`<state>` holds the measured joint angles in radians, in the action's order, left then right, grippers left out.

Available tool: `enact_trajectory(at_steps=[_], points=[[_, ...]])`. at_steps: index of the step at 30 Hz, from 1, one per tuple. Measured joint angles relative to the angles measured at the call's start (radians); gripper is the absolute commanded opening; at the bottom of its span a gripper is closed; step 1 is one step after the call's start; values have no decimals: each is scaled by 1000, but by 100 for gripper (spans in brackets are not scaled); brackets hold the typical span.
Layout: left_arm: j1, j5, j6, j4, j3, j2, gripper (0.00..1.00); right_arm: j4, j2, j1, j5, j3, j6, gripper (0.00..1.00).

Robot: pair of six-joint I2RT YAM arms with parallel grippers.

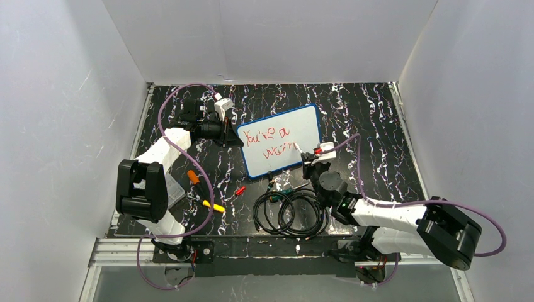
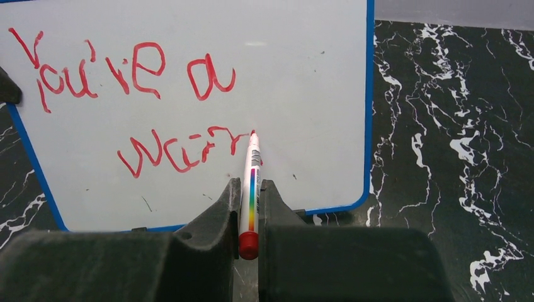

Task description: Write a sentence on the whiteboard

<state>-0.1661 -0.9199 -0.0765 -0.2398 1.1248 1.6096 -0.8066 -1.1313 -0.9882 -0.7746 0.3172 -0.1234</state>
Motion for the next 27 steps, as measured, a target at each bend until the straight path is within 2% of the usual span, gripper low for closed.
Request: enact_trajectory(at_steps=[16,27], points=[[0,1,-1,0,0,0,0,-102,-87,20,6,37,53,1],[0,0,-1,0,0,0,0,-67,18,31,-12,20,48,1]])
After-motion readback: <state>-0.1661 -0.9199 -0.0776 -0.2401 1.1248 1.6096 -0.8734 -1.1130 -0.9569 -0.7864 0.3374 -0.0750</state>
